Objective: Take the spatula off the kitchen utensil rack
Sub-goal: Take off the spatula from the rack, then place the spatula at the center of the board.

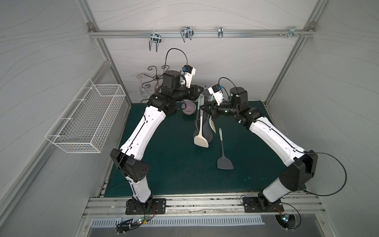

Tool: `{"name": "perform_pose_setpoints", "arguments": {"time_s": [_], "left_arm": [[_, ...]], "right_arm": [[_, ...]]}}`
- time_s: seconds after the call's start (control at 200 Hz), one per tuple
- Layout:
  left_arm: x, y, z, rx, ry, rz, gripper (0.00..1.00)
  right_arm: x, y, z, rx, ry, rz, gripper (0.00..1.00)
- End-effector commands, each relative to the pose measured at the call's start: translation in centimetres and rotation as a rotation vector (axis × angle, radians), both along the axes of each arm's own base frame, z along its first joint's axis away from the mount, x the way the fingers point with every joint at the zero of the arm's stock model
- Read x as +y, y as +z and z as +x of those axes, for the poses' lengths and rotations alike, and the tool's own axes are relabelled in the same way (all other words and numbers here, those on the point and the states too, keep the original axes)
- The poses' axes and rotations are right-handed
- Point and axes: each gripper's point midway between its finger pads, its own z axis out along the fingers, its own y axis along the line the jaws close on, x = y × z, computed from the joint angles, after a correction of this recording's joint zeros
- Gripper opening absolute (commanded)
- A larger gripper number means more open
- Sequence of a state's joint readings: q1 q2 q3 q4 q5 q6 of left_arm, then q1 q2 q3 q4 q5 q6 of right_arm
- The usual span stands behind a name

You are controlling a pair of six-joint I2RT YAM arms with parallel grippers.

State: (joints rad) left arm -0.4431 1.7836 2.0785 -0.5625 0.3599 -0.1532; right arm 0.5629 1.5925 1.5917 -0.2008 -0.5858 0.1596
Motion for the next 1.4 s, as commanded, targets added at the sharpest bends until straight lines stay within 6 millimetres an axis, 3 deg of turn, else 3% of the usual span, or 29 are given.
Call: {"name": "perform_pose_setpoints", "arguments": {"time_s": [0.0, 0.26, 0.45, 0.78, 0.945, 1.226, 1.296, 1.396], "left_arm": [[-0.1, 0.9, 0.6, -0.02, 0.003, -0.004, 0.37], [0.1, -0.5, 1.5, 0.022, 0.035, 0.029, 0.28], [0.5, 0.2, 1.4, -0.001, 0.054, 0.027, 0.29], [1.4, 4.1, -0.5, -0.097, 0.054, -0.022, 0.53], [1.8, 4.9, -1.6, -0.104, 0.051, -0.034, 0.59], [4.6, 5.5, -4.9, -0.138, 0.109, -0.004, 0.65], [6.0, 4.9, -6.2, -0.136, 0.159, 0.004, 0.64], [6.1, 1.9, -8.7, -0.154, 0.215, 0.07, 0.63]], "right_arm": [[-0.6, 8.1, -2.6, -0.218, 0.102, 0.181, 0.0], [-0.2, 7.9, -5.0, -0.24, 0.243, 0.169, 0.0], [-0.4, 6.6, -4.5, -0.222, 0.195, 0.117, 0.0], [-3.0, 5.4, -4.5, -0.167, 0.033, 0.021, 0.0], [-4.2, 5.6, -5.0, -0.134, -0.035, 0.02, 0.0], [-8.0, 4.8, -6.1, -0.048, -0.249, 0.001, 0.0], [-9.7, 4.2, -6.2, -0.009, -0.361, -0.012, 0.0], [-12.6, 3.0, -6.2, 0.055, -0.563, -0.019, 0.0]]}}
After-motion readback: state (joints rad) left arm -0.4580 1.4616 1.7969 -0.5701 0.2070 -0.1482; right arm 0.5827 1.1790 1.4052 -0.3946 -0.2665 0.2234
